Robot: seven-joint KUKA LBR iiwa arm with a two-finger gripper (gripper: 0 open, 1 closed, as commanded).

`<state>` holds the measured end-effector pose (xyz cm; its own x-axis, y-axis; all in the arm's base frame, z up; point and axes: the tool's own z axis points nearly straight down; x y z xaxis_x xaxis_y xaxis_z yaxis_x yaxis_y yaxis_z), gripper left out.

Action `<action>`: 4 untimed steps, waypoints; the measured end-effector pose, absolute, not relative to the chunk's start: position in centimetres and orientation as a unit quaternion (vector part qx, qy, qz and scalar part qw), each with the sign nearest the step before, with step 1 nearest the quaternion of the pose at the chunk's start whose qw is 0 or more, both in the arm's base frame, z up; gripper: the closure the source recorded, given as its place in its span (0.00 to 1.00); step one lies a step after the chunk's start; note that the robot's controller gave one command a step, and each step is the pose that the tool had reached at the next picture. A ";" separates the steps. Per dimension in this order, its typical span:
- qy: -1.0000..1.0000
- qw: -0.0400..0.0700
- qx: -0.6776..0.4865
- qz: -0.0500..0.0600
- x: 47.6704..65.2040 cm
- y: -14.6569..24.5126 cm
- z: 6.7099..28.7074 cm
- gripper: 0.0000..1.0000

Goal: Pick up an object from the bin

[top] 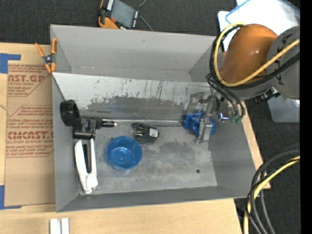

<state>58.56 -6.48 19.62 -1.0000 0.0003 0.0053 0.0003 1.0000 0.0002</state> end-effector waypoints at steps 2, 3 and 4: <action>-1.000 -0.006 -0.021 -0.008 59.1 -12.0 7.3 0.00; -0.991 -0.007 -0.132 0.000 58.3 -13.1 14.4 0.00; -0.990 -0.004 -0.138 -0.006 58.9 -12.4 10.0 0.00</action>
Offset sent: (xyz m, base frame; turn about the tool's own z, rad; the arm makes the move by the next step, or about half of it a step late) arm -0.0009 -0.0634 -0.1262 0.0456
